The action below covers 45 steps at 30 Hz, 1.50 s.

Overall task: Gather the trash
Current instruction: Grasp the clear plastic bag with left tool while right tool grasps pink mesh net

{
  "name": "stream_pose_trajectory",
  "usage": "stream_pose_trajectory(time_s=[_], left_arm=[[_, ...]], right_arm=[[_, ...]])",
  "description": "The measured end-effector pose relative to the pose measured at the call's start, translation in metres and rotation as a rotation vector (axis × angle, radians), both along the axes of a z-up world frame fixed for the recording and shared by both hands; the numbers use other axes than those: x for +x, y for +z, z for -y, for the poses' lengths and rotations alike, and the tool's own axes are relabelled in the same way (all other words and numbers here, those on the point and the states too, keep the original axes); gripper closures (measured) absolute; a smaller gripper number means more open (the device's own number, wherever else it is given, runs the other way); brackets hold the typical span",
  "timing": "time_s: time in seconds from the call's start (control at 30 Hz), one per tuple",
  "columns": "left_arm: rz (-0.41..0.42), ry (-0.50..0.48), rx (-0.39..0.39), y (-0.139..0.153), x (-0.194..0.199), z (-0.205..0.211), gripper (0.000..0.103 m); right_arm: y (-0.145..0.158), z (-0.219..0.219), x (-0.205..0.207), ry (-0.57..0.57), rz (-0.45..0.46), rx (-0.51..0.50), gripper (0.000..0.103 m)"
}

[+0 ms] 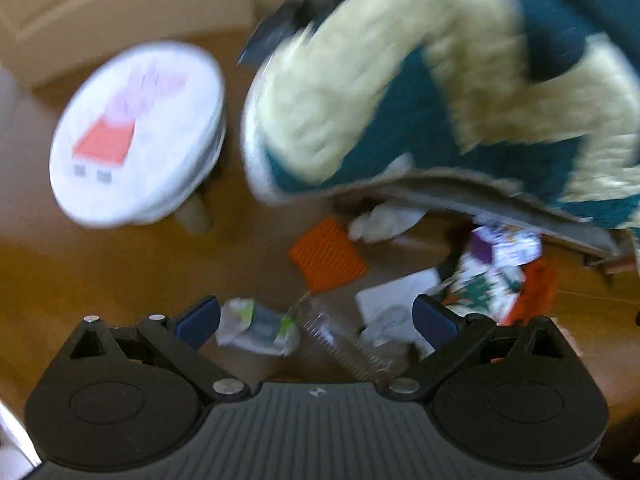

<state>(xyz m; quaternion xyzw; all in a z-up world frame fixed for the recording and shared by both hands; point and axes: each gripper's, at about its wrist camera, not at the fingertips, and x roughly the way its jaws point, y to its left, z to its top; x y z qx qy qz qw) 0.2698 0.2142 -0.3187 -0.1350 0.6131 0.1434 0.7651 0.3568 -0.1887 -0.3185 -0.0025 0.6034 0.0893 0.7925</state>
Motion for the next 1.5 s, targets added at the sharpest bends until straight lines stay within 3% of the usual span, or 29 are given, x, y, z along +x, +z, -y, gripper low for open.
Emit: stream_pose_trajectory(time_s=[0.37,0.63,0.8,0.97,1.13,1.33,1.4,1.43,1.47,1.5], left_arm=[[-0.2,0.187,-0.052,-0.13,-0.013,-0.054,0.0],[-0.268,0.381,-0.18,-0.194,-0.023,-0.081,0.001],[-0.283,0.462,-0.24,-0.218,-0.025,-0.093,0.001],[-0.288,0.511,-0.29,-0.231,-0.03,-0.104,0.021],[-0.3,0.527,-0.308,-0.239,-0.035,-0.107,0.051],[-0.292,0.519,-0.29,-0.238,-0.037,-0.107,0.072],[-0.29,0.511,-0.279,-0.237,-0.037,-0.106,0.077],[-0.287,0.505,-0.274,-0.238,-0.036,-0.104,0.079],[-0.283,0.503,-0.274,-0.236,-0.038,-0.104,0.08],[-0.278,0.501,-0.272,-0.233,-0.039,-0.104,0.081]], right_arm=[[-0.124,0.021,0.02,-0.099,-0.218,-0.094,0.031],[-0.179,0.023,0.012,-0.097,-0.325,-0.107,0.031],[-0.199,0.025,0.009,-0.081,-0.367,-0.106,0.031],[-0.21,0.018,0.007,-0.047,-0.36,-0.111,0.032],[-0.211,0.005,0.004,0.006,-0.308,-0.122,0.033],[-0.203,-0.007,0.0,0.047,-0.264,-0.123,0.036],[-0.203,-0.008,0.0,0.056,-0.263,-0.12,0.046],[-0.202,-0.009,0.0,0.06,-0.265,-0.127,0.067],[-0.202,-0.01,0.0,0.055,-0.27,-0.134,0.076],[-0.2,-0.011,0.001,0.052,-0.272,-0.132,0.076]])
